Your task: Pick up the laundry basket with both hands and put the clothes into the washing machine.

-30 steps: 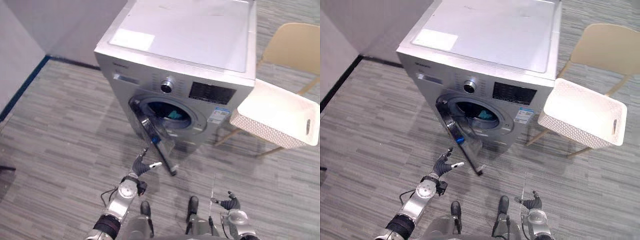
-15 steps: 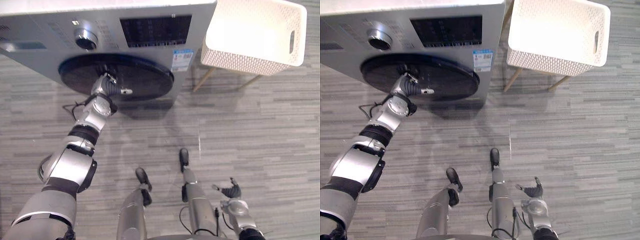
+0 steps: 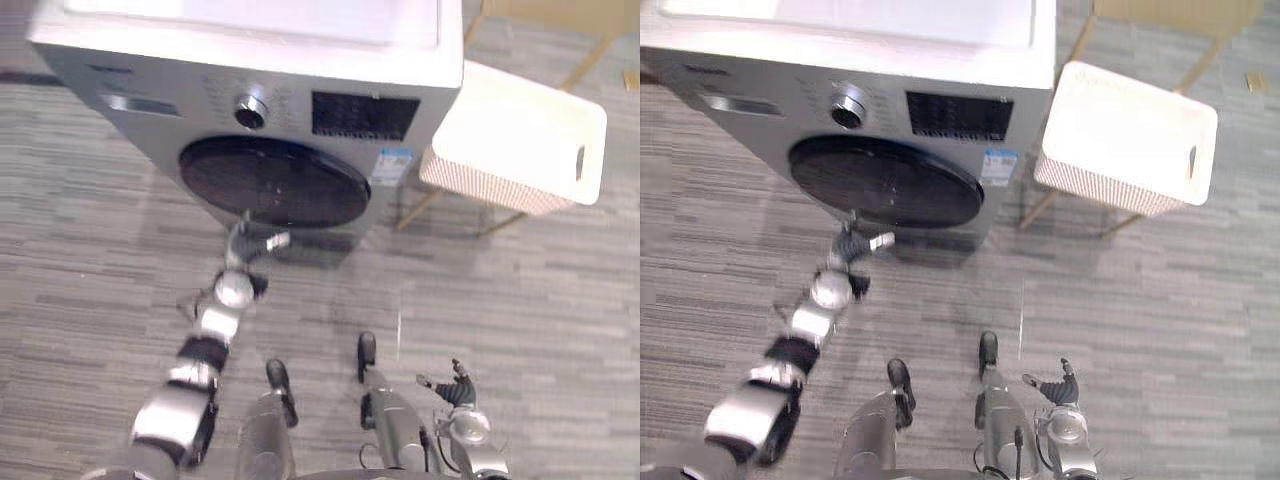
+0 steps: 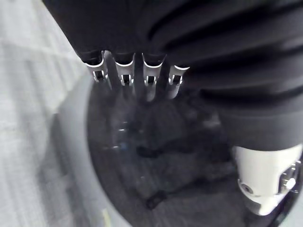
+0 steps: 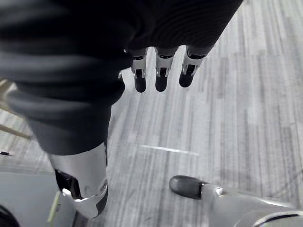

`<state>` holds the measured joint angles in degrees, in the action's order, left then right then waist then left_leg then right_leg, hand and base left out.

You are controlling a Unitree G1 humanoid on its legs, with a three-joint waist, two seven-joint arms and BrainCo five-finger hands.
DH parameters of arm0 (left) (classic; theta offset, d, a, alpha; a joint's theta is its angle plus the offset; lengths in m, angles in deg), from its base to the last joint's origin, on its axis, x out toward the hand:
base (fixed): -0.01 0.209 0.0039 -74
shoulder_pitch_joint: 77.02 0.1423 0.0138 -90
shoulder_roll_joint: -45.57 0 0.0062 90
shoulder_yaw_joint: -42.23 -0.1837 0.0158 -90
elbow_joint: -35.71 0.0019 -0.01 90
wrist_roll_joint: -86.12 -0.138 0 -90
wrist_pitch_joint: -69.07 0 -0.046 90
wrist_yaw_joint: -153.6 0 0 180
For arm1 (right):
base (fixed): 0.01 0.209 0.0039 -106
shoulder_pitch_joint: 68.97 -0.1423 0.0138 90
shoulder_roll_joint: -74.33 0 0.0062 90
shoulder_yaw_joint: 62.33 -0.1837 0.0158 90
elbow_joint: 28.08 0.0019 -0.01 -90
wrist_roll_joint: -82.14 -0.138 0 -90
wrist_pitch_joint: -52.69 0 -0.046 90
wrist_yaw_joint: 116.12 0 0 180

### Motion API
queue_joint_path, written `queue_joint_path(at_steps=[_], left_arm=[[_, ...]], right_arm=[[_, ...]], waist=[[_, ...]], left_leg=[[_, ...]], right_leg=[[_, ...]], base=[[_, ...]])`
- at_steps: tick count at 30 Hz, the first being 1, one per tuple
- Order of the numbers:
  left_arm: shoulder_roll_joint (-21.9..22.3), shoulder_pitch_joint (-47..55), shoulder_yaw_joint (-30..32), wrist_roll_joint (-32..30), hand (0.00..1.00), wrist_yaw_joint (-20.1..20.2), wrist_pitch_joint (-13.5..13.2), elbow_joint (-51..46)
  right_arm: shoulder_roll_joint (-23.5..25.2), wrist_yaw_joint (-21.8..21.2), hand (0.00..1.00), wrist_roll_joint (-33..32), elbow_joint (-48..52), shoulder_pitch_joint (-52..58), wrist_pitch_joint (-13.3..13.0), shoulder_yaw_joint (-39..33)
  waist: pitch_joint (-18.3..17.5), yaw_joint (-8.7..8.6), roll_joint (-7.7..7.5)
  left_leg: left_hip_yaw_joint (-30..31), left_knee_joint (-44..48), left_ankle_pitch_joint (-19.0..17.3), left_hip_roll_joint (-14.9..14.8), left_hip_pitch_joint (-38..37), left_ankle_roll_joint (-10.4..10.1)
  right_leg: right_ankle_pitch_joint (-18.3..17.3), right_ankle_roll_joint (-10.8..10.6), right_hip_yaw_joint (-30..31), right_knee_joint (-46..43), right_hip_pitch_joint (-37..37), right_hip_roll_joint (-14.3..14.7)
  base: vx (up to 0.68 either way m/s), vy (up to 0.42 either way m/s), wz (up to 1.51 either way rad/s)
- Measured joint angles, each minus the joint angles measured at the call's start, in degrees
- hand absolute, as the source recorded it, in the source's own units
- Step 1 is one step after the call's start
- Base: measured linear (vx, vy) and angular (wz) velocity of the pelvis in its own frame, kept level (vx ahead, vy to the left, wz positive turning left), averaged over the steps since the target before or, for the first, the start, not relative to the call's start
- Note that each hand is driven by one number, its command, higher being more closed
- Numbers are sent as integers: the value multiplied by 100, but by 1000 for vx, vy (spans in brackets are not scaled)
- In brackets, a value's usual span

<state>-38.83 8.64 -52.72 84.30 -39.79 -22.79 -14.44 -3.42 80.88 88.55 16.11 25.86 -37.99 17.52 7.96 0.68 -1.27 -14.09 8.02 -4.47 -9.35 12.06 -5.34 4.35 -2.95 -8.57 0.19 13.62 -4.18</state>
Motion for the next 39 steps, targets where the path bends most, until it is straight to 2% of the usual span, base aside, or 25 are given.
queue_joint_path(at_steps=[5, 8, 12, 14, 15, 16, 18, 19, 21, 22, 24, 25, 26, 27, 28, 29, 30, 31, 33, 34, 35, 36, 37, 38, 39], left_arm=[[80, 844, 1006, 7, 0, 219, 16, 671], [128, 1014, 1478, 18, 0, 228, 28, 1241], [301, 1081, 1694, 234, 0, 333, 2, 1404], [389, 1084, 1695, 342, 0, 333, -10, 1395], [464, 1071, 1726, 364, 0, 331, -8, 1370], [570, 1054, 1821, 373, 0, 331, -7, 1354], [636, 1060, 1947, 398, 0, 330, -2, 1352], [730, 989, 2044, 397, 0, 328, -1, 1355], [774, 938, 2077, 397, 0, 326, -2, 1353], [800, 914, 2089, 398, 0, 327, -7, 1351], [793, 926, 2088, 394, 0, 326, -8, 1348], [792, 940, 2082, 389, 0, 328, -14, 1352], [784, 966, 2068, 388, 0, 332, -8, 1371], [774, 986, 2023, 381, 0, 335, -5, 1372], [777, 986, 2004, 375, 0, 337, 4, 1372], [685, 982, 1895, 357, 0, 335, 18, 1355], [637, 1028, 1882, 349, 0, 334, 34, 1357], [624, 1056, 1878, 347, 0, 336, 36, 1363], [649, 1057, 1854, 348, 0, 333, 33, 1366], [666, 1035, 1853, 348, 0, 332, 33, 1366], [706, 948, 1851, 348, 0, 332, 31, 1371], [749, 856, 1844, 347, 0, 332, 23, 1370], [757, 831, 1837, 346, 0, 332, 16, 1372], [740, 818, 1835, 343, 0, 335, 8, 1370], [821, 760, 1865, 338, 0, 332, 19, 1422]], right_arm=[[-142, -172, 0, 95, -612, -175, 56, -199], [-173, -241, 0, 107, -911, -346, 88, -236], [-171, -264, 0, 106, -1077, -444, 96, -230], [-131, -261, 0, 98, -1120, -442, 99, -231], [-112, -255, 0, 96, -1117, -439, 97, -224], [-117, -251, 0, 95, -1106, -433, 97, -224], [-77, -234, 0, 91, -1030, -431, 108, -205], [-87, -217, 0, 90, -843, -435, 111, -201], [-107, -213, 0, 91, -775, -442, 113, -218], [-96, -221, 0, 94, -728, -450, 120, -275], [8, -233, 0, 102, -682, -412, 119, -309], [59, -250, 0, 108, -683, -409, 122, -305], [131, -280, 0, 129, -679, -404, 124, -283], [188, -319, 0, 215, -678, -389, 127, -200], [216, -337, 0, 237, -679, -382, 130, -126], [305, -356, 0, 275, -678, -392, 132, -4], [349, -363, 0, 274, -677, -404, 130, 121], [351, -375, 0, 275, -682, -403, 126, 172], [314, -396, 0, 277, -686, -439, 120, 211], [301, -404, 0, 280, -686, -439, 121, 212], [283, -455, 0, 282, -680, -434, 117, 214], [268, -474, 0, 282, -685, -417, 121, 215], [267, -474, 0, 281, -685, -409, 122, 216], [270, -474, 0, 282, -686, -310, 122, 223], [186, -480, 0, 293, -720, -282, 124, 225]], waist=[[-158, 176, 130], [-244, 185, 168], [-231, 202, 159], [-208, 267, 120], [-175, 354, 73], [-156, 346, 113], [-147, 376, 63], [-140, 336, 14], [-142, 414, -15], [-121, 548, -58], [-131, 656, -115], [-131, 662, -127], [-131, 635, -125], [-131, 622, -123], [-118, 619, -123], [-79, 568, -180], [-50, 466, -140], [-48, 393, -156], [-5, 313, -205], [5, 318, -193], [32, 280, -161], [51, 178, -156], [59, 142, -167], [46, 113, -273], [89, 149, -271]], left_leg=[[382, -488, 231, 115, -537, -39], [592, -510, 242, 153, -640, -41], [925, 65, 238, 243, -149, -36], [733, 500, 254, 243, 214, -11], [299, 496, 296, 228, 290, 273], [-183, 458, 105, 136, 316, 572], [-724, 423, 67, 67, 297, 620], [-1369, 390, 83, -73, 359, 609], [-1806, 340, 93, -70, 329, 611], [-1802, 446, 50, 67, 316, 771], [-1735, 701, -203, 217, 238, 823], [-1679, 814, -385, 321, 138, 835], [-1568, 908, -586, 450, -27, 859], [-1472, 1004, -771, 512, -191, 888], [-1347, 1055, -863, 533, -257, 906], [-1162, 1076, -1001, 550, -441, 938], [-967, 1026, -1068, 553, -624, 940], [-896, 967, -1075, 557, -733, 940], [-581, 680, -1060, 646, -1204, 919], [-472, 631, -1059, 645, -1283, 918], [-178, 587, -1057, 629, -1384, 915], [104, 584, -1047, 621, -1433, 817], [238, 580, -1053, 630, -1469, 735], [475, 573, -1109, 725, -1585, 538], [760, 596, -1251, 712, -1719, 320]], right_leg=[[-77, 5, -385, 188, -608, 4], [-106, -17, -575, 257, -851, -15], [-413, -83, -1212, -68, -953, -232], [-637, -101, -1598, -309, -964, -365], [-749, -171, -1835, -369, -1018, -455], [-800, -219, -2077, -392, -1109, -450], [-857, -299, -2366, -347, -1251, -547], [-875, -332, -2648, -331, -1266, -677], [-908, -484, -2795, -390, -1236, -818], [-879, -634, -2907, -458, -1363, -999], [-955, -821, -2951, -738, -1520, -1243], [-1072, -930, -2883, -1175, -1539, -1484], [-1166, -904, -2692, -2076, -1418, -1853], [-1021, -607, -2252, -3309, -1014, -2221], [-970, -309, -1900, -3925, -743, -2281], [-1139, -171, -1138, -5015, -231, -2082], [-1367, -221, -708, -5602, 148, -1723], [-1479, -227, -565, -5681, 286, -1553], [-1801, -91, -454, -5080, 703, -998], [-1825, -52, -403, -4792, 791, -826], [-1826, -25, -212, -4093, 917, -484], [-1706, -33, 88, -3297, 976, -219], [-1505, -28, 246, -2859, 958, -115], [-765, 79, 492, -2066, 864, -41], [-299, 255, 518, -2182, 805, -40]], base=[[73, -5, 43], [20, 12, 33], [-54, 41, 79], [-97, 103, 119], [-97, 94, 127], [-66, 107, 114], [31, 114, 123], [78, 85, 129], [145, 141, 103], [227, 196, 67], [227, 162, 42], [295, 226, 48], [358, 300, 50], [306, 261, 49], [318, 205, 53], [407, 128, 72], [343, 86, 84], [356, 38, 95], [408, -20, 86], [444, -81, 92], [355, -137, 127], [355, -162, 148], [376, -196, 159], [385, -239, 136], [377, -217, 110]])
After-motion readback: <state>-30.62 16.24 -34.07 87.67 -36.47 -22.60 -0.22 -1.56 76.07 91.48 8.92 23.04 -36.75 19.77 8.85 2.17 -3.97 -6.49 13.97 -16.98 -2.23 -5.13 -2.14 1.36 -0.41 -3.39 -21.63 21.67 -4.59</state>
